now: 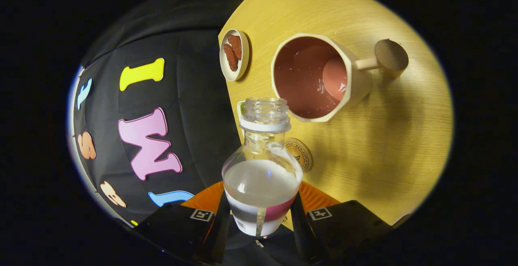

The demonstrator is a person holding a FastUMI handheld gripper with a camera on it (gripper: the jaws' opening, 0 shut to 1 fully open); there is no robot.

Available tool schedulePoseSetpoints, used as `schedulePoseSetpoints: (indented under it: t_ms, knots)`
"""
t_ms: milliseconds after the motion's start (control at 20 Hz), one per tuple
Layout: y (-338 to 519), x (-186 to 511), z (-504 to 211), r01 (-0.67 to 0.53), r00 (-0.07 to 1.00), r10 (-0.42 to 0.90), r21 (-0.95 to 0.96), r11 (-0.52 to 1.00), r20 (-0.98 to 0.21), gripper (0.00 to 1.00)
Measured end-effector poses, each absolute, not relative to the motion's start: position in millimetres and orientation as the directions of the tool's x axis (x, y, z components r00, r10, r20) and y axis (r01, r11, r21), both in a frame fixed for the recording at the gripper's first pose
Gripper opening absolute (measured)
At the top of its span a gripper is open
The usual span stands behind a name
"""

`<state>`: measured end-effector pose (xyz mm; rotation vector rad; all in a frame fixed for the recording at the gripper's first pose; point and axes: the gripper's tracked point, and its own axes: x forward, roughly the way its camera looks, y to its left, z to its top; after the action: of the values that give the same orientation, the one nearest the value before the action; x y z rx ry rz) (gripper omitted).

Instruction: Take the bottle from table, then pour the juice into the cup, finally place the bottle on the coaster

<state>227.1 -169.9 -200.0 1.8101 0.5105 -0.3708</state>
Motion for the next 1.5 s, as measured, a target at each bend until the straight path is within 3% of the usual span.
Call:
schedulePoseSetpoints:
  t_ms: [750, 1500]
  knots:
    - [-171, 232, -194, 0.532, 0.844, 0.207, 0.721, -0.444, -0.495, 0.70]
    - [-185, 234, -174, 0.459, 0.875, 0.207, 0.613, -0.643, -0.438, 0.70]
